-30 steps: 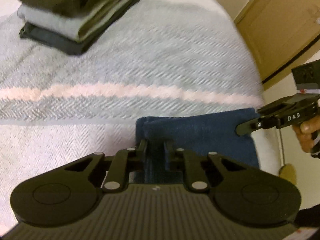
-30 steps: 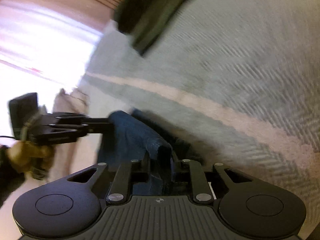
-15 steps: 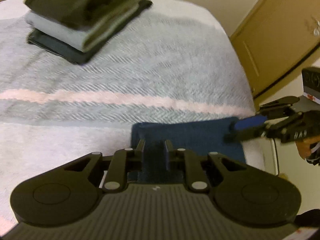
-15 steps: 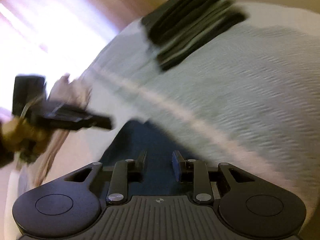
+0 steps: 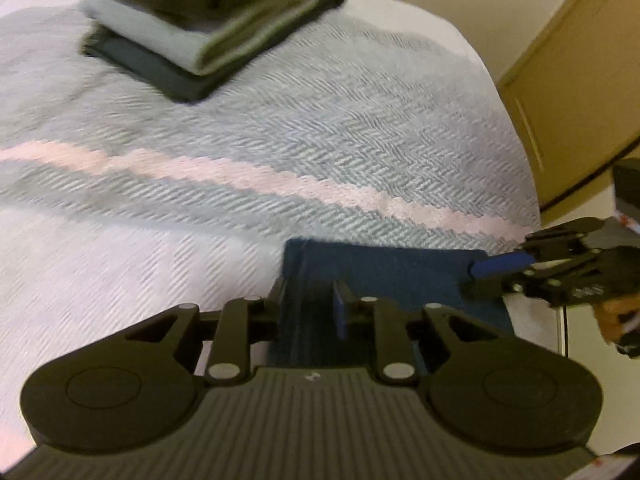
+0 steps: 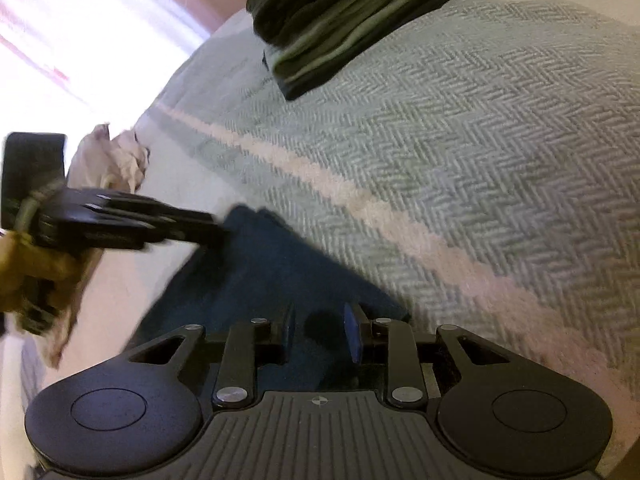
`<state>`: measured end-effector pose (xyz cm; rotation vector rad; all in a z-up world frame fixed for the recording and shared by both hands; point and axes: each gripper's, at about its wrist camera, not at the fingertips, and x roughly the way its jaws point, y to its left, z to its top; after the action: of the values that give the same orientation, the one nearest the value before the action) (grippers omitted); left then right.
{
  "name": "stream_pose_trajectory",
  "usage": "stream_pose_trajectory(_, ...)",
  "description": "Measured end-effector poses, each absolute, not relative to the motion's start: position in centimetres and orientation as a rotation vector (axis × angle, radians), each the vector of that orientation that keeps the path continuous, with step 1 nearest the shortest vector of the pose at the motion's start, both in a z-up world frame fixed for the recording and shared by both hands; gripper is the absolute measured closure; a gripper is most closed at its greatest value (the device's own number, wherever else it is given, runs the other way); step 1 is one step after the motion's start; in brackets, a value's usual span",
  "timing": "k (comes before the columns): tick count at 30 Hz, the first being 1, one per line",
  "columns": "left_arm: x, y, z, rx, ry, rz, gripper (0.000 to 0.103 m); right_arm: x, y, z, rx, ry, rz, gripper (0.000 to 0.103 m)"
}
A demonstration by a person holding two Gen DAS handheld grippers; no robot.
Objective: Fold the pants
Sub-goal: 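Fold the jeans over once more with both grippers and release them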
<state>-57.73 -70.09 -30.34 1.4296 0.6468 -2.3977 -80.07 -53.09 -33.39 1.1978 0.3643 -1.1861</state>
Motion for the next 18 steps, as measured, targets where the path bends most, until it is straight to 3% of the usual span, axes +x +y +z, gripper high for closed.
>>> stream_pose_trajectory(5,-49.3,-67.4,-27.1,1.309,0.738,-2.237,0.084,-79.1,-53.4,-31.4,1.196,0.406,-1.235,0.078)
stream_pose_trajectory(10,-40.6,-62.9,-26.5,1.243,0.843,-2.091,0.084,-75.2,-51.6,-29.5,1.117,0.410,-1.177,0.067)
stream_pose_trajectory(14,-37.1,-60.8,-30.5,1.241,0.872,-2.035,0.084,-72.1,-51.4,-32.3,1.039,0.536,-1.156,0.062)
stream_pose_trajectory(18,-35.4,-61.3,-34.8,1.144,0.946,-2.006,0.079,-71.5,-50.9,-33.4,0.964,0.528,-1.167,0.061)
